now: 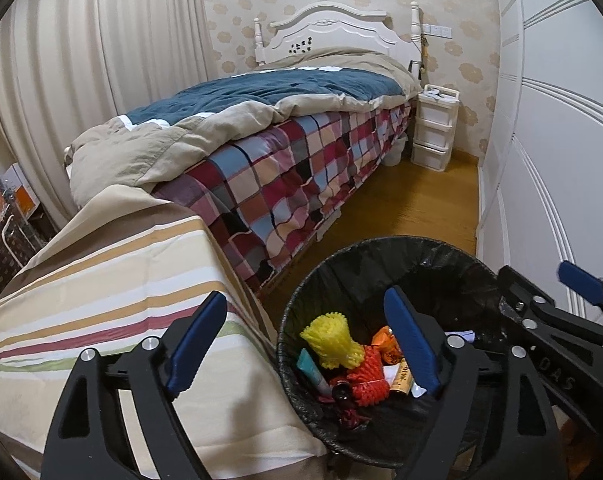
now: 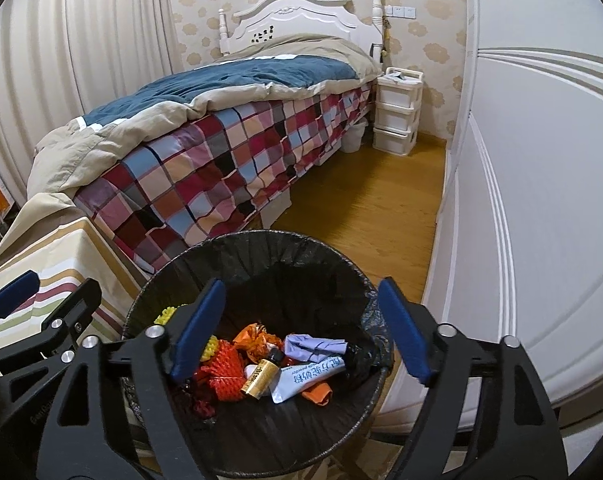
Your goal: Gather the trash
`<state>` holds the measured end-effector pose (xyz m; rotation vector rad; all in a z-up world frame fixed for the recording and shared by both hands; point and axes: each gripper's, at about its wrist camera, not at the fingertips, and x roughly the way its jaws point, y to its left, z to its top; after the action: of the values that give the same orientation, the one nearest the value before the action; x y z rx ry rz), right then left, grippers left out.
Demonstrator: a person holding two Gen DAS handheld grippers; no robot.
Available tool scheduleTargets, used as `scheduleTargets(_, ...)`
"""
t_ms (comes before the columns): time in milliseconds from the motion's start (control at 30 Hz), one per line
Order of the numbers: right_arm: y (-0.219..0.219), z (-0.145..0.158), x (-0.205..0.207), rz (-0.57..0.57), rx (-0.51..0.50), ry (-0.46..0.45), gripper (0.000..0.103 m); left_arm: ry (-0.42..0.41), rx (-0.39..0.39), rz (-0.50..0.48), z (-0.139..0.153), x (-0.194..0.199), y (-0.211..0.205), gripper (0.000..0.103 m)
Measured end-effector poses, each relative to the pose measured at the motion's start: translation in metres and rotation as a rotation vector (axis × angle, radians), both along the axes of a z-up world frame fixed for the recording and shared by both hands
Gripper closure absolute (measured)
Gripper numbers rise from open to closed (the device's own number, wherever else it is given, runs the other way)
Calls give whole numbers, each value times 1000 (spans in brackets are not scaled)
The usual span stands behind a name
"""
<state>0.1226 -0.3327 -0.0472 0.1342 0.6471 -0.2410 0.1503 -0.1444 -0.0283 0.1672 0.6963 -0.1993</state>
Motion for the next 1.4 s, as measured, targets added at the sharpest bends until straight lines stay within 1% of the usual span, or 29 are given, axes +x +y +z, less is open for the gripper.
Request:
scheduleTargets(100,0,2,-3,-12,-6,-1,18,-6,4,13,1,-1,4,20)
scheduleTargets(233,2,5,-8,-22,-20,0,16,-9,-3,24,4,-4,11,18)
scheduleTargets(300,3,5,-11,-28,-26,0,13,-14,-9,26,6,-6,14,16)
scheduleTargets(533,11,6,-21,-30,-60,7,9,-24,2,32,9,-14,22,15)
scheduleTargets(733,21,8,-34,-20,-51,2,9,-18,-10,49,11,-26,36,14)
scheduleTargets(867,30,10,-45,-8,-49,-7,9,-18,-23,63,13,-42,49,14)
scheduleTargets(1033,44,18,-66,15,-39,-32,9,-32,-15,73,16,-66,62,14)
scheduleTargets(1267,63,31,-98,51,-43,-71,9,-49,-43,100,30,-96,84,14)
scheduleTargets(1400,74,39,-117,79,-56,-89,9,-74,-50,115,39,-114,95,14)
